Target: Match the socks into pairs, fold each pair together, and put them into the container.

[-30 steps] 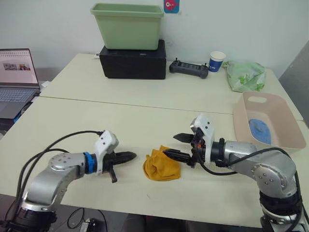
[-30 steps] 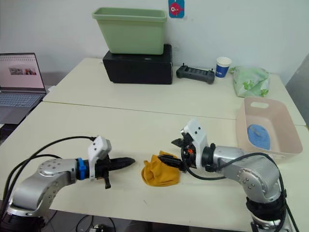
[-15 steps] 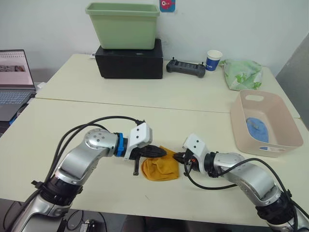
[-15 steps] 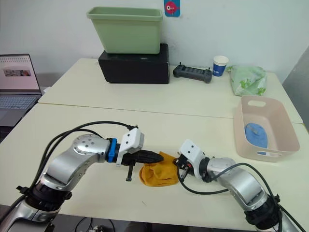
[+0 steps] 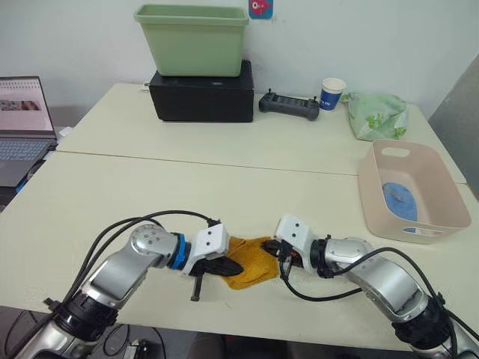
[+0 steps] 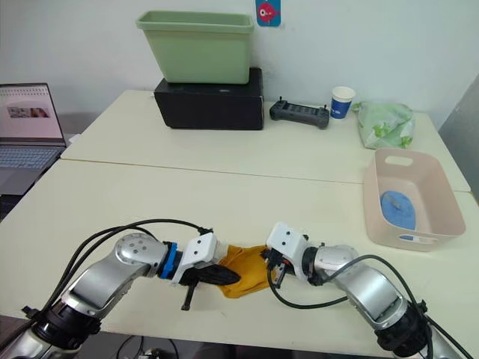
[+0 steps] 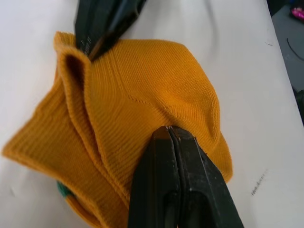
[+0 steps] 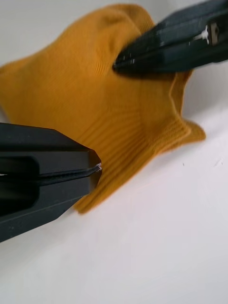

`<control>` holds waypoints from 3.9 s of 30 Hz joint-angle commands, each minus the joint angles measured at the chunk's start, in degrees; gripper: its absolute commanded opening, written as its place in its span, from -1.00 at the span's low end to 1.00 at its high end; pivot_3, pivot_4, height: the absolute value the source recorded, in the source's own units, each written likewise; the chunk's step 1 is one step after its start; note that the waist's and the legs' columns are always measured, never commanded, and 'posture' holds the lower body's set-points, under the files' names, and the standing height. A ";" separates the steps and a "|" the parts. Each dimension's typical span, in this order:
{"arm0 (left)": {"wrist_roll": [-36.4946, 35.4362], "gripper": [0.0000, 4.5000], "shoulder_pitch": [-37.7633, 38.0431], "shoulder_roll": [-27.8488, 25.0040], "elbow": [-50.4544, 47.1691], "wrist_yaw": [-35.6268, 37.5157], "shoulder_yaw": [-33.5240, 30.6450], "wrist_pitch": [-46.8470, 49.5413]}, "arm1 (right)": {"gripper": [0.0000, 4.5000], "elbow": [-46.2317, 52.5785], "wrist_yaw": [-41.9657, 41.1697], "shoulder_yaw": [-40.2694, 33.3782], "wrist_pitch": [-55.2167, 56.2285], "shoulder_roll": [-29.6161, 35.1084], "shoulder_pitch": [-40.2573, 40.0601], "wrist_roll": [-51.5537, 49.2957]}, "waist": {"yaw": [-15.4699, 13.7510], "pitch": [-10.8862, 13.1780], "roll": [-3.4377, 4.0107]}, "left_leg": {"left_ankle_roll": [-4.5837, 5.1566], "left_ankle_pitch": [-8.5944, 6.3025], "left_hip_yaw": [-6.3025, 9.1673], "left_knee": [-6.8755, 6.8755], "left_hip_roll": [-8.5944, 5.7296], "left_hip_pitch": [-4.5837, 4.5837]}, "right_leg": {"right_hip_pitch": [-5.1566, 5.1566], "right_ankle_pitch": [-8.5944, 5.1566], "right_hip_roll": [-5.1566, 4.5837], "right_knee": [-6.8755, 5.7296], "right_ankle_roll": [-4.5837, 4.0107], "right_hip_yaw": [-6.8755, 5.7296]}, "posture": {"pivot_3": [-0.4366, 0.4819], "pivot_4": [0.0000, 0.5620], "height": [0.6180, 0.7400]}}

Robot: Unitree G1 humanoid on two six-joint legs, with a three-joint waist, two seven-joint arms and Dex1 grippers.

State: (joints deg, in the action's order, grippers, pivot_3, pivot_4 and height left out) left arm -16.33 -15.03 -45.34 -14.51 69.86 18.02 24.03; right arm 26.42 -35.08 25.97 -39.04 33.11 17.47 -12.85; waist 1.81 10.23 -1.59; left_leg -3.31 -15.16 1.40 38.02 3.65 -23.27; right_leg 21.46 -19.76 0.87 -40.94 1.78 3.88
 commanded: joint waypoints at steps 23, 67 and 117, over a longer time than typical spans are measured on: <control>-1.61 -1.00 -0.29 2.72 0.34 -7.83 -3.49 5.80 | -0.98 5.93 -11.94 -0.31 7.94 6.80 -8.47 0.92 | -0.23 0.01 -0.04 | -0.01 0.00 0.02 0.04 -0.03 0.00 | -0.08 0.00 -0.05 0.04 0.00 -0.04 | -0.05 -0.47 0.28; 3.17 -1.00 4.14 -3.75 0.45 -4.21 -4.31 -0.73 | 0.72 -13.50 10.23 -23.21 -49.17 -30.68 8.52 -24.96 | 1.64 -0.10 0.05 | 0.01 0.00 0.01 -0.11 0.06 0.36 | -0.13 0.01 0.11 -0.19 -0.01 0.10 | -0.05 -0.47 0.28; -13.63 0.97 -39.04 18.95 6.45 -3.77 -2.79 19.11 | -1.00 -6.91 11.40 -45.01 24.94 31.30 -15.94 12.68 | -0.23 0.14 0.23 | -0.15 0.12 -0.15 0.10 -0.11 -0.62 | 0.49 0.09 -0.01 0.17 0.10 0.13 | -0.05 -0.47 0.28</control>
State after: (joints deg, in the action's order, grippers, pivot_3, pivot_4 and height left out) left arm -29.12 -52.55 -26.64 -6.27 65.73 16.03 43.40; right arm 22.97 -24.34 -20.91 -22.53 63.21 1.52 -7.28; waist 1.58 10.36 -1.36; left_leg -3.48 -15.03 1.18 38.20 3.53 -23.88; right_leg 21.95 -19.67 0.83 -40.85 1.89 4.06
